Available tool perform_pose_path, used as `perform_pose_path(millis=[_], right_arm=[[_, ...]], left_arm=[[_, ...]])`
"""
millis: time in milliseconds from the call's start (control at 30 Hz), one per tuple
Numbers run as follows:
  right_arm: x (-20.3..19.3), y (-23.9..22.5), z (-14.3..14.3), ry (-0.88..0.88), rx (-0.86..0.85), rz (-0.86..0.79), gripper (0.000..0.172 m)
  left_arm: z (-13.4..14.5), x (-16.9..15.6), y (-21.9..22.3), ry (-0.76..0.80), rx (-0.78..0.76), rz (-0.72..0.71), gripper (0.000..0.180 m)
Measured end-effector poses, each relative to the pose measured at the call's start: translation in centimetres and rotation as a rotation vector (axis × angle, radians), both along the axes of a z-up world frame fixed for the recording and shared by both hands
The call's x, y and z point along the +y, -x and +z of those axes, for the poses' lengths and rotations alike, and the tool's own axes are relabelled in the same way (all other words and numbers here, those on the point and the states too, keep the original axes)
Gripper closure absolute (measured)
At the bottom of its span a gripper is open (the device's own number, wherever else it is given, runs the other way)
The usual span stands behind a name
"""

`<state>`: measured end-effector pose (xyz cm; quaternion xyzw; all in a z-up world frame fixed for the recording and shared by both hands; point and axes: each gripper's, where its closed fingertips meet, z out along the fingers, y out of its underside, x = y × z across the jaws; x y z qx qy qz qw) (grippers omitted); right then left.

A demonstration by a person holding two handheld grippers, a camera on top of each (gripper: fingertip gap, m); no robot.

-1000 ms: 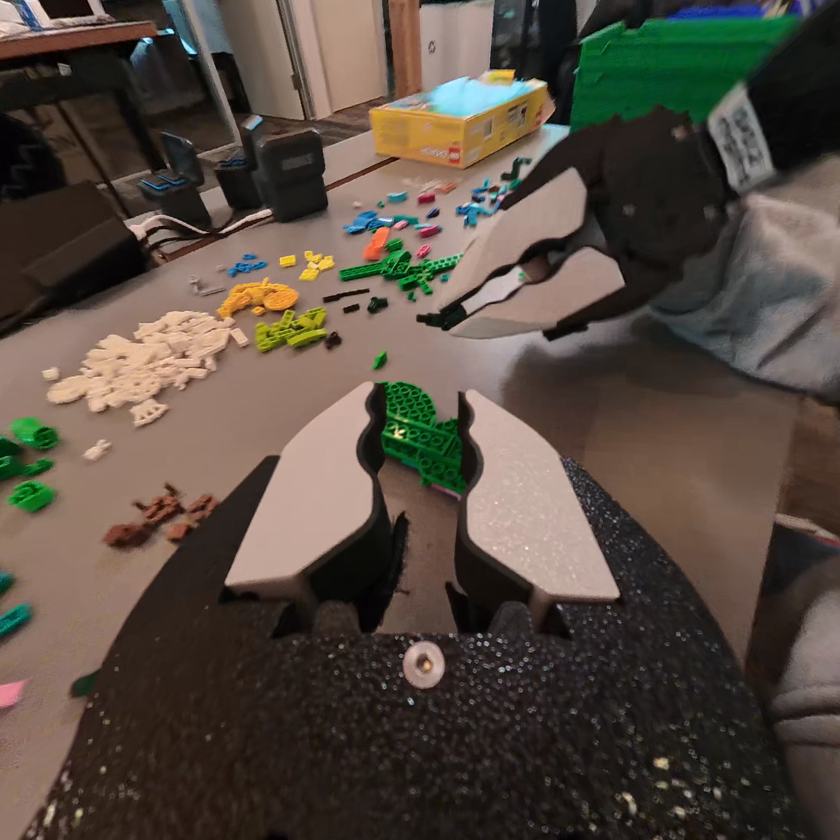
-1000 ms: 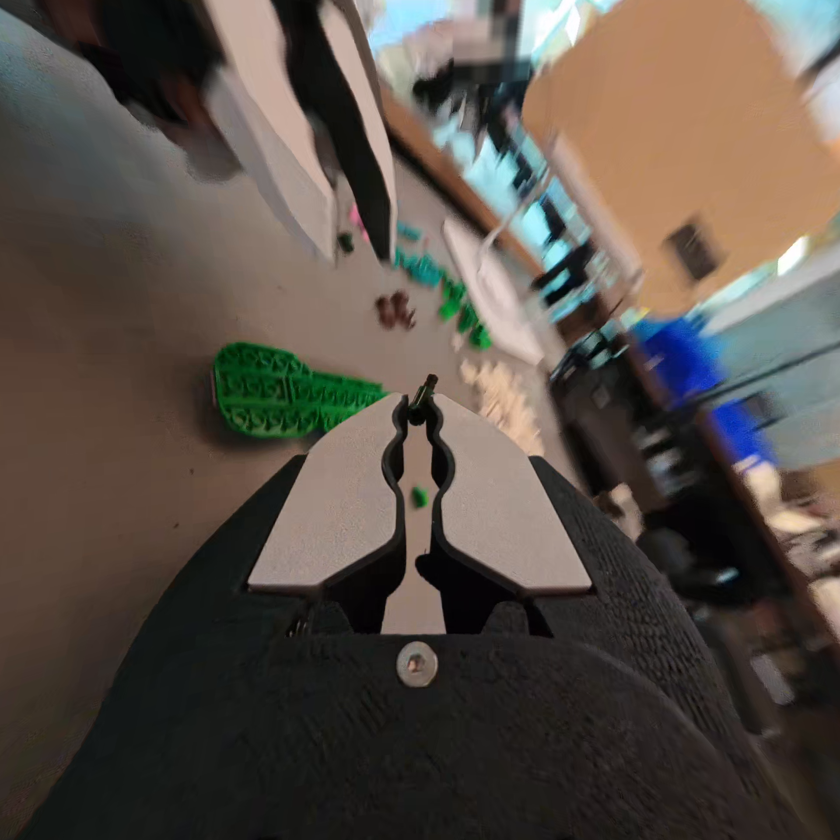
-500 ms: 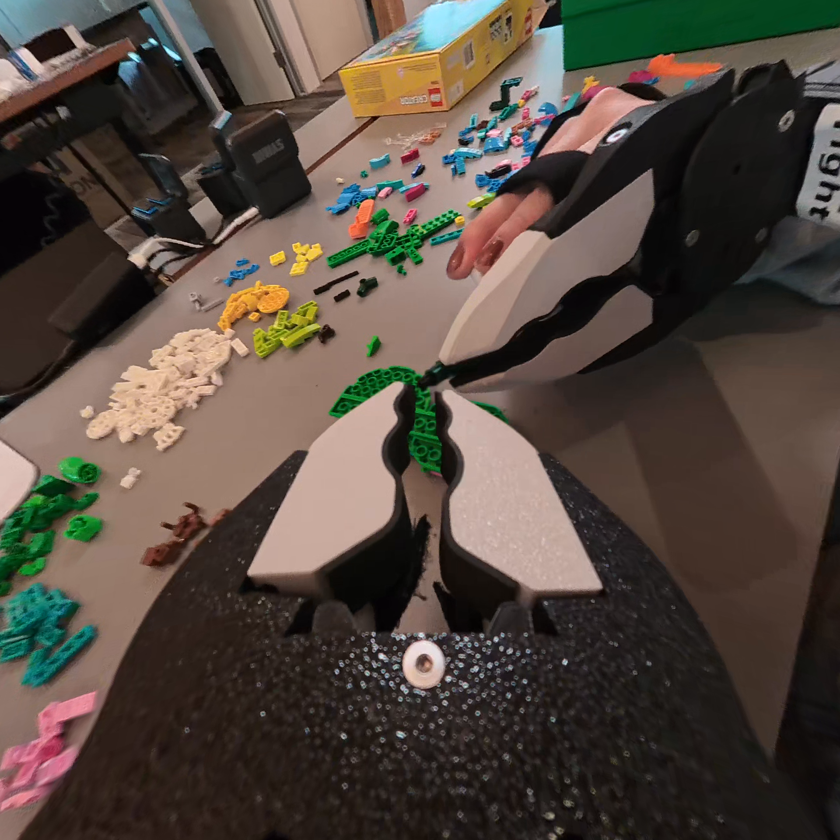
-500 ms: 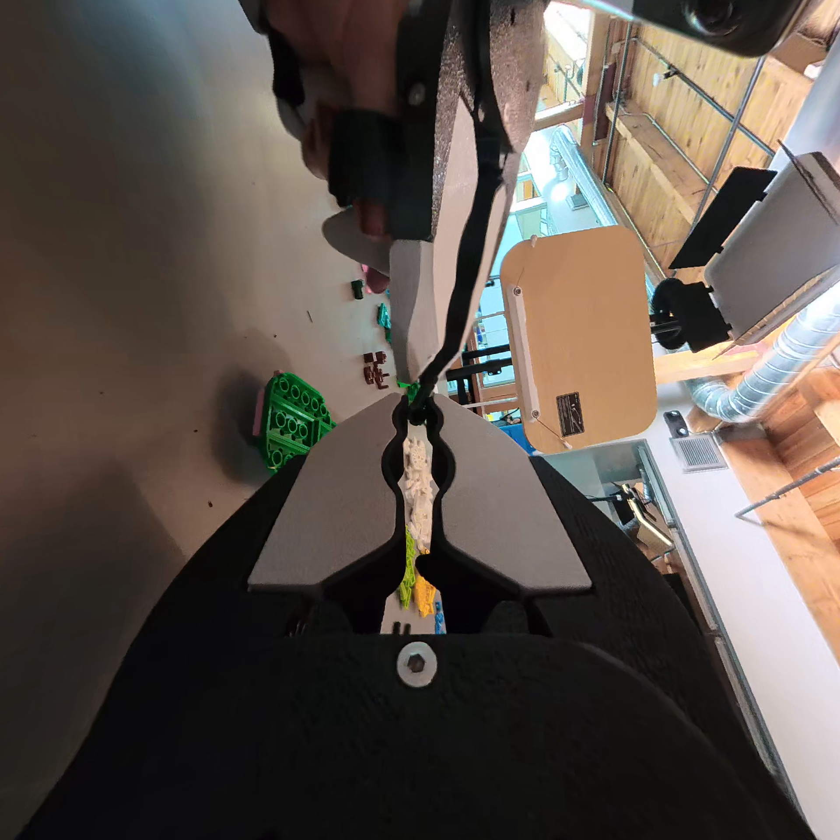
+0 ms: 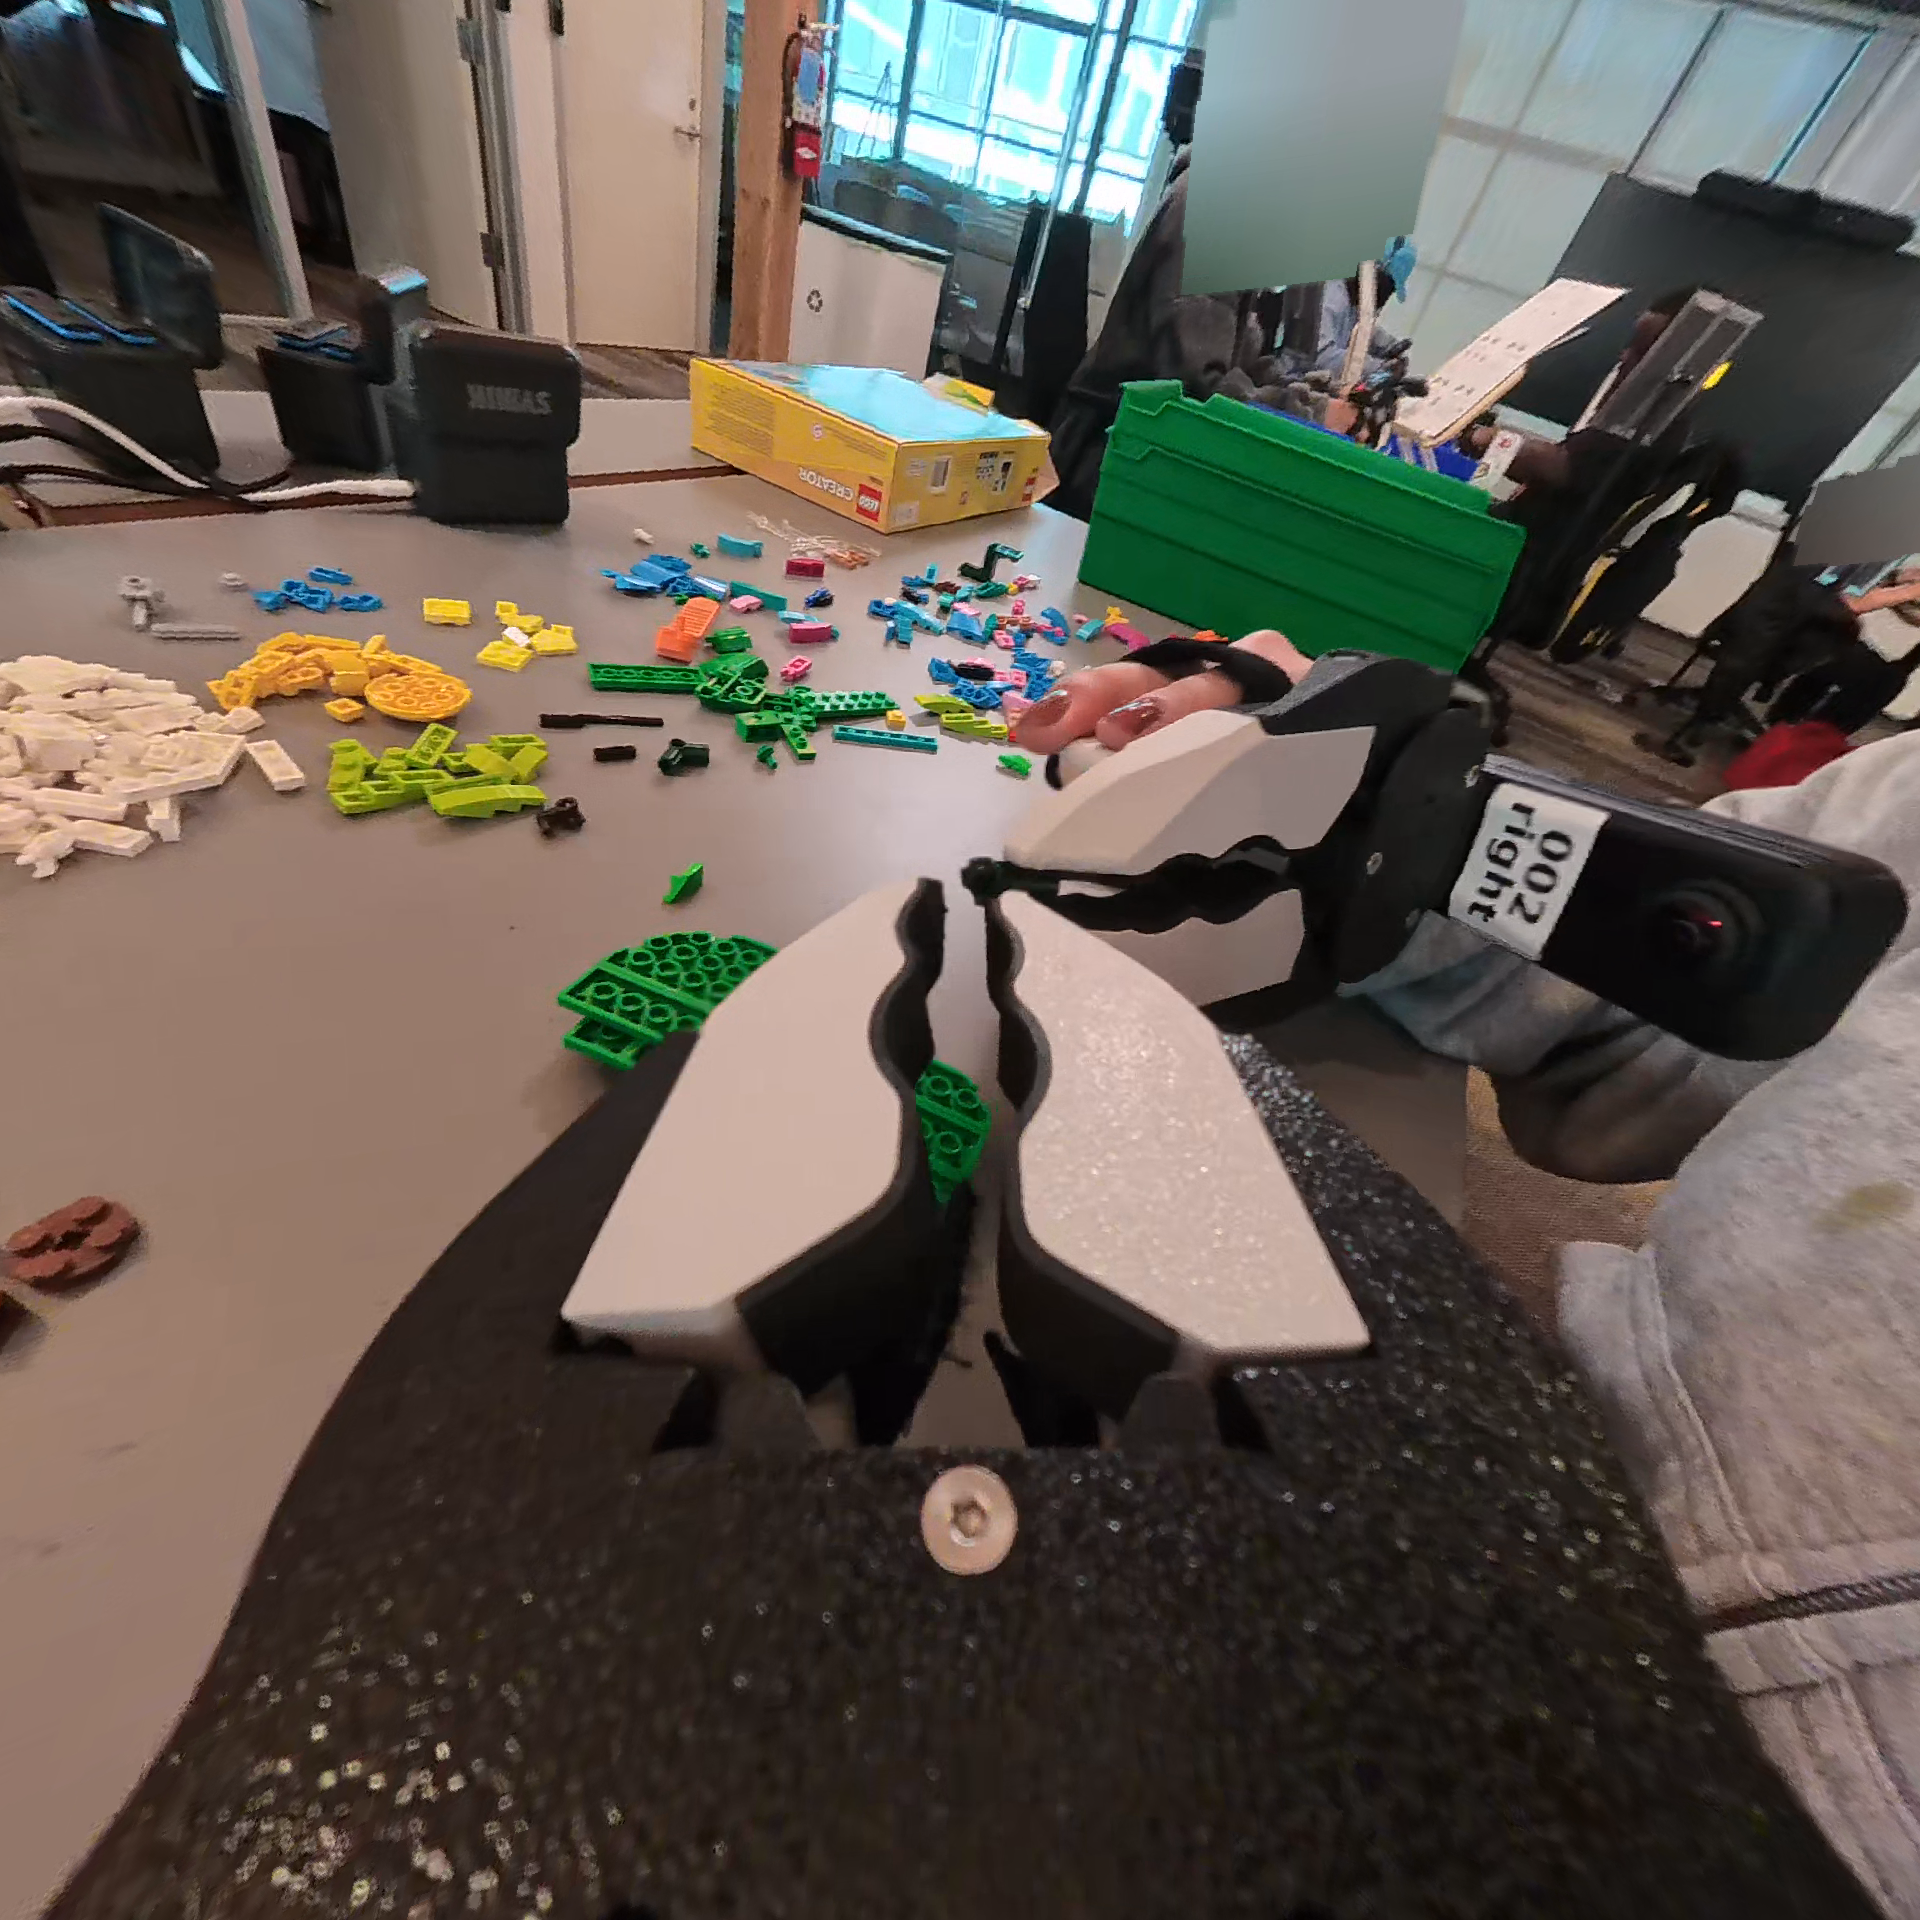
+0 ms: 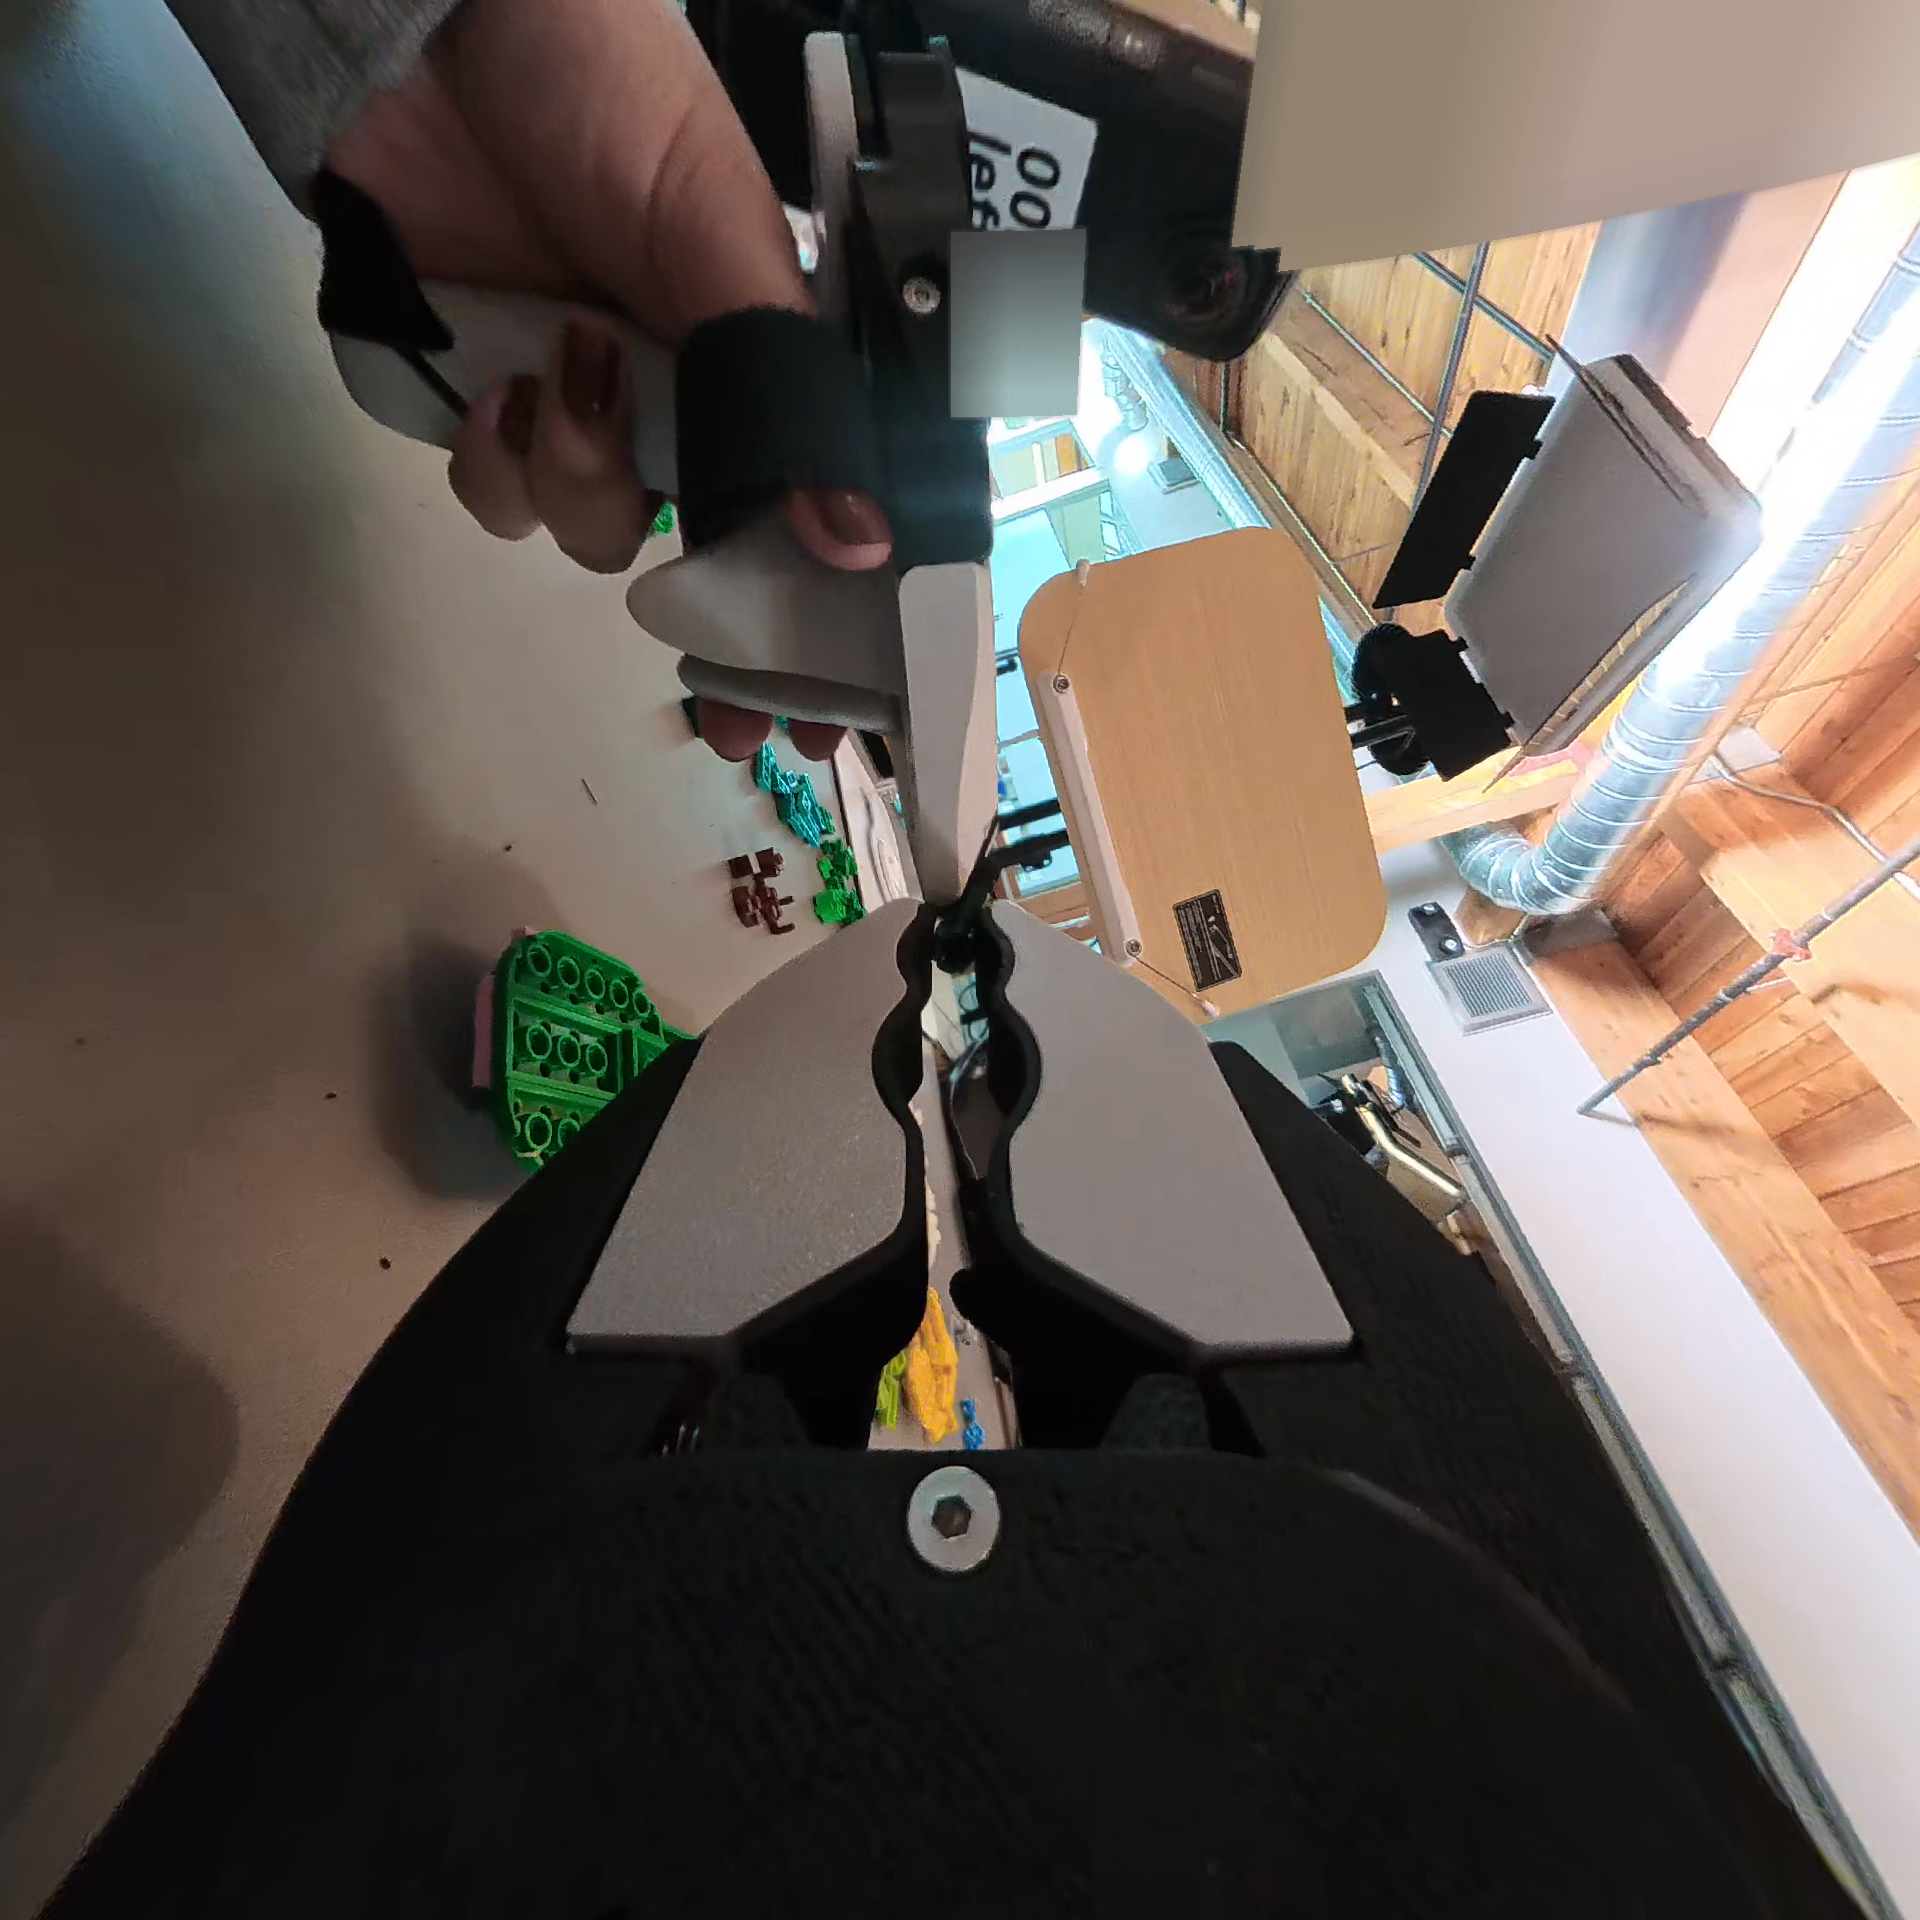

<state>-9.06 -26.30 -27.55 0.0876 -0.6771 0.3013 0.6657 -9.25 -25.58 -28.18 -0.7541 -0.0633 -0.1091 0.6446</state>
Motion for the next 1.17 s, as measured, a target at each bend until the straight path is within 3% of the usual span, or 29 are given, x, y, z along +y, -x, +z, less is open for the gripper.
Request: perform_pose_path(millis=[167,333,467,533,633,733,900,1000,1167], right_arm=[[-0.1,-0.1,0.1,0.013,-0.012,0.014,0.166],[1.2,0.9,-0.7,0.019,-0.075,-0.049,0.166],[5.3,2.8,-3.7,0.041,-0.361,-0.204,0.166],[6.3,3.1,-3.9,0.097,-0.410,-0.228,0.165],[4.9,2.7,-2.6,0.243,-0.421,-0.129,0.166],[2.4,1.5,-1.4,0.267,-0.350,-0.001,0.165],[0.0,0.1,-0.9,0.227,-0.272,0.095,0.165],[0.1,0.0,-0.8,0.230,-0.263,0.102,0.163],[0.4,0.3,-1.4,0.210,-0.288,0.075,0.151]], left_arm=[[0.1,0.0,-0.3,-0.029,-0.021,-0.034,0.177],[-1.1,-0.4,1.8,0.060,-0.039,0.073,0.178],[-2.3,-1.4,3.9,0.162,0.034,0.165,0.169],[-2.5,-1.3,3.8,0.179,0.034,0.157,0.163],[-2.2,-0.5,2.4,0.133,-0.049,0.088,0.154],[-1.6,0.4,0.5,0.063,-0.149,-0.004,0.145],[-0.3,0.9,-1.0,-0.071,-0.243,-0.066,0.157],[-0.3,0.8,-0.7,-0.077,-0.231,-0.049,0.172],[-1.4,0.2,0.8,0.049,-0.075,0.023,0.173]])
